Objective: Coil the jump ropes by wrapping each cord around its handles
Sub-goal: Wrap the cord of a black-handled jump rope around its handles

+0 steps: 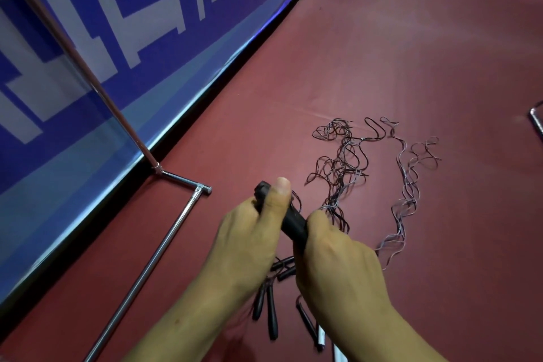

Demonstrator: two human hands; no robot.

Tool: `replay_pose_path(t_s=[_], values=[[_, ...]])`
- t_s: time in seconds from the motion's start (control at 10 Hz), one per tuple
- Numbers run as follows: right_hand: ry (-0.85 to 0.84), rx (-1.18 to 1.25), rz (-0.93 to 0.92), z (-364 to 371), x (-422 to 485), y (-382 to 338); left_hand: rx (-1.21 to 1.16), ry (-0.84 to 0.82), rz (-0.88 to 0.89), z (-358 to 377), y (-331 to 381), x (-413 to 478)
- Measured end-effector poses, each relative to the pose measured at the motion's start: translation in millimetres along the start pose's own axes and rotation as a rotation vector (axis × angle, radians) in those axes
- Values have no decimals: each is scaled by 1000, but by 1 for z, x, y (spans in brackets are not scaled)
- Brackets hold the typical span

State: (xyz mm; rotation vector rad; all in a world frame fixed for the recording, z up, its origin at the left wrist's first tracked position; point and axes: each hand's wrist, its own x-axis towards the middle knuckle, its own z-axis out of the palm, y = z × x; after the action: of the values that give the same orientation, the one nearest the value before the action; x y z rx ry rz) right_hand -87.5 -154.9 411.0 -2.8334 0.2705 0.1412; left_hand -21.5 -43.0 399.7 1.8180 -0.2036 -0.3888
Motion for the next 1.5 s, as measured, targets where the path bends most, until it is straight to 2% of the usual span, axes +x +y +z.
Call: replay_pose_path(t_s=[0.1,0.2,0.4,0.5,0.6,0.8,0.9,1.1,1.3,1.5], values=[[202,-61,-54,22,3,2,98,140,71,3,0,-2],[154,36,-87,27,-3,4,83,205,99,5,-4,0],[-265,984,-125,4,8,27,37,84,230,3,-6,-9],[-469,1248,-139,-2,9,30,-44,4,222,5,-6,-11],[-504,1247,-155,-3,7,28,-45,1,233,3,0,-10],[-627,1394,-113,-13,8,31,-24,-95,203,-10,6,-6],[-628,1372,-93,-14,7,27,-30,-52,146,-8,7,-9],[-512,1347,-89,-4,2,16,-24,248,153,9,4,-12],[-392,1300,-108,11,1,3,-134,342,96,6,11,-12],[-451,1448,-44,2,0,-1,-125,205,191,1,9,-8]])
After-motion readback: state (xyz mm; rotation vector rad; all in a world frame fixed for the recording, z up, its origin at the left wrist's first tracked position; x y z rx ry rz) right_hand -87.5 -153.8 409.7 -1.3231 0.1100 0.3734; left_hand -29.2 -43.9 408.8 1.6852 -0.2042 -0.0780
